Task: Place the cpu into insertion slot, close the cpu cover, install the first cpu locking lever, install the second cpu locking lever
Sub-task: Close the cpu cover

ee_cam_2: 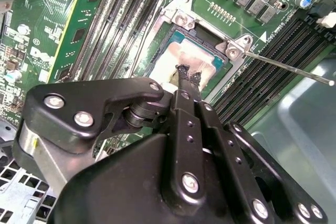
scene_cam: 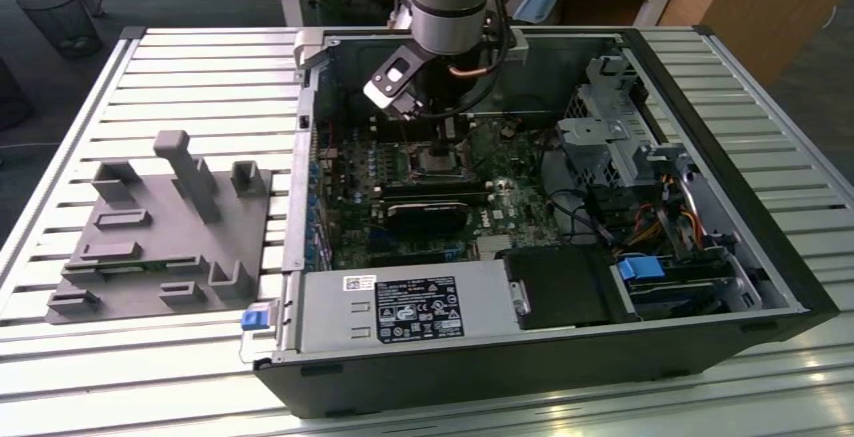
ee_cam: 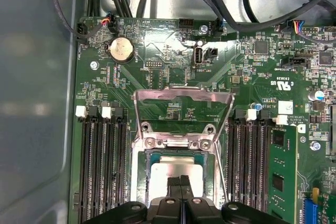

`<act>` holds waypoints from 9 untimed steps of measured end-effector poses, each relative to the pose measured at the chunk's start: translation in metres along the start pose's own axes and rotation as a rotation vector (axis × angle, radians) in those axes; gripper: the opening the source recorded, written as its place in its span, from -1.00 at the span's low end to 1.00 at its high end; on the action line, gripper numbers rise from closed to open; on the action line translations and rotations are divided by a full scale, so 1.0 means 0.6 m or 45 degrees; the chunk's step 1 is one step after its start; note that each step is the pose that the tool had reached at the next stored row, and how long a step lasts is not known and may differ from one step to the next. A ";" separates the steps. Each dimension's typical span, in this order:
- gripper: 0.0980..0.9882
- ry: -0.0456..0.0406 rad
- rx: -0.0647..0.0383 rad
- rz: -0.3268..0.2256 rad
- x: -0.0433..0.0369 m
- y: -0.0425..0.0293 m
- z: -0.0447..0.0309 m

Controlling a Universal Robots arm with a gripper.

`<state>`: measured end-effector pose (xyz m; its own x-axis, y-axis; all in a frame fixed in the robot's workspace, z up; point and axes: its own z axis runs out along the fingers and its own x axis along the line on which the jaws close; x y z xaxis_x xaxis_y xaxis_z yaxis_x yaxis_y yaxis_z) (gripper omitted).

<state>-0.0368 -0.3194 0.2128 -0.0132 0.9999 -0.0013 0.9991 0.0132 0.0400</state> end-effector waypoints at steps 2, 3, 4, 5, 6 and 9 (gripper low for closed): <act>-0.98 0.000 0.000 0.000 0.000 0.000 -0.002; -0.98 0.000 0.000 0.000 0.000 0.000 -0.003; -0.98 0.000 0.000 0.000 0.000 0.000 -0.005; -0.98 0.000 0.000 0.000 0.000 0.000 -0.005; -0.98 0.000 0.000 0.000 0.000 0.000 -0.006; -0.98 0.000 0.000 0.000 0.000 0.000 -0.008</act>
<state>-0.0368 -0.3193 0.2174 -0.0132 0.9999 -0.0010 0.9991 0.0132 0.0399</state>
